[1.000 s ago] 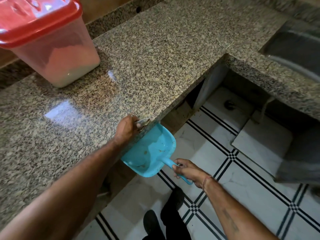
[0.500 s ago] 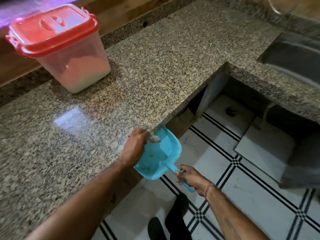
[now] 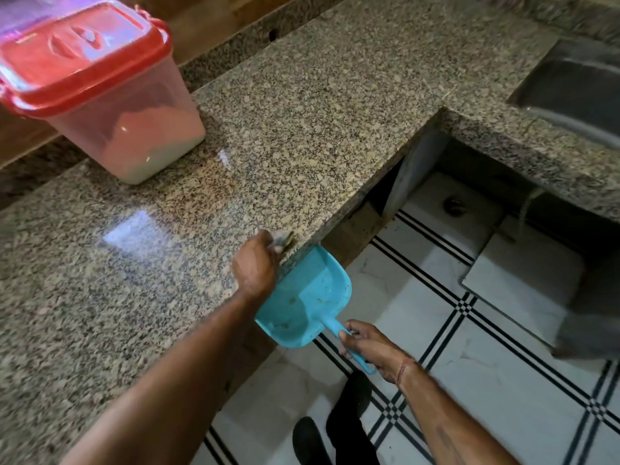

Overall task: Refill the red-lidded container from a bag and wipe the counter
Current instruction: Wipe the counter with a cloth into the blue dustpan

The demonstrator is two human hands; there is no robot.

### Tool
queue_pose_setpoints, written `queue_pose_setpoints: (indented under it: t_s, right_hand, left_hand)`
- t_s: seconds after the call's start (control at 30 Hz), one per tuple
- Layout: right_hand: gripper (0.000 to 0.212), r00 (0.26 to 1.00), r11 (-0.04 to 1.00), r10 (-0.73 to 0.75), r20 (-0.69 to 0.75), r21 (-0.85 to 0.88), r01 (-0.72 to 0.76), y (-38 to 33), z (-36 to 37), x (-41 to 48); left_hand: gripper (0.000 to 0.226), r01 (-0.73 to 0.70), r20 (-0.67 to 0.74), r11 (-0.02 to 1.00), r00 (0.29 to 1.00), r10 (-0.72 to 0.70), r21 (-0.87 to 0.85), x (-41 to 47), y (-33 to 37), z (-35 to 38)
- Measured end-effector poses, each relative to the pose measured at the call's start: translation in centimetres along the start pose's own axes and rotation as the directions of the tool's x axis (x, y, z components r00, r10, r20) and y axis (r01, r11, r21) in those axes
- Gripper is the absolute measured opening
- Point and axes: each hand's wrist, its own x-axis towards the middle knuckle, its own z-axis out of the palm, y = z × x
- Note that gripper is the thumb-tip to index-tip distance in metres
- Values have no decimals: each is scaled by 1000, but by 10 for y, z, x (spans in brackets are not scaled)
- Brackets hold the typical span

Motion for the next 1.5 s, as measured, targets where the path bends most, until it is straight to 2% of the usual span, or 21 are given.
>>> queue_pose_setpoints:
  t_s: [0.13, 0.27, 0.37, 0.47, 0.53, 0.6, 0.63, 0.73, 0.8, 0.9, 1.0, 1.07, 1.1, 1.17, 1.27, 1.4, 1.5]
  right_hand:
    - [22, 1000, 1000, 1, 2, -21, -1, -2, -8, 9]
    - [24, 1000, 1000, -9, -3, -13, 9, -7, -16, 10]
    - [27, 1000, 999, -14, 7, -30, 14, -12, -15, 8]
    - [20, 999, 999, -36, 7, -5, 36, -13, -11, 6]
    - [12, 999, 999, -38, -3, -7, 38, -10, -7, 4]
    - [10, 999, 999, -38, -10, -7, 38, -7, -3, 1]
    - [10, 999, 999, -34, -14, -10, 34, -5, -1, 0]
    - [11, 1000, 1000, -20, -18, -11, 20, -4, 4, -3]
    - [12, 999, 1000, -24, -22, 2, 24, -4, 4, -6]
    - [13, 999, 1000, -28, -26, 6, 28, -3, -2, -9]
    - [11, 999, 1000, -18, -31, 15, 18, 2, -11, -8]
    - [9, 999, 999, -16, -41, 36, 17, 6, -16, -7]
    - [8, 999, 999, -18, -46, 40, 20, 8, -17, -6]
    - [8, 998, 999, -30, -47, 41, 32, 12, -21, -4]
    - [10, 999, 999, -28, -41, 42, 30, 16, -26, -1]
    - [9, 999, 999, -13, -32, 42, 15, 15, -29, 0]
    - [10, 1000, 1000, -19, -23, 18, 19, 8, -26, 2]
  left_hand:
    - [24, -76, 135, 988, 986, 94, -133, 26, 4, 5]
    - [19, -254, 353, 965, 899, 261, -64, 41, 1, -7]
    - [20, -239, 453, 971, 863, 224, -26, 56, 2, -16]
    - [17, -175, 437, 983, 882, 180, -52, 51, -4, -17]
    - [13, -132, 335, 990, 931, 144, -59, 28, -9, -19]
    - [7, -225, 207, 974, 953, 222, -6, -1, -12, -14]
    - [10, -296, 196, 954, 939, 283, 39, -14, -10, -10]
    - [18, -393, 290, 907, 895, 339, 152, -43, -1, 8]
    - [10, -342, 247, 935, 918, 311, 96, -47, 8, 8]
    - [12, -248, 71, 964, 964, 256, -100, -31, 3, -5]
    - [11, -28, -80, 967, 997, 8, -253, -6, -8, -23]
    - [14, 33, -126, 975, 990, -62, -221, 5, -7, -27]
    - [19, 20, -118, 985, 992, -41, -173, 9, -4, -26]
    - [24, -92, -45, 992, 995, 88, -87, 17, 3, -16]
    - [23, -282, 119, 959, 953, 279, 8, 20, 10, 3]
    - [27, -329, 175, 943, 933, 316, 50, 16, -2, 0]
    - [17, -309, 244, 949, 927, 284, 68, 15, -16, -15]
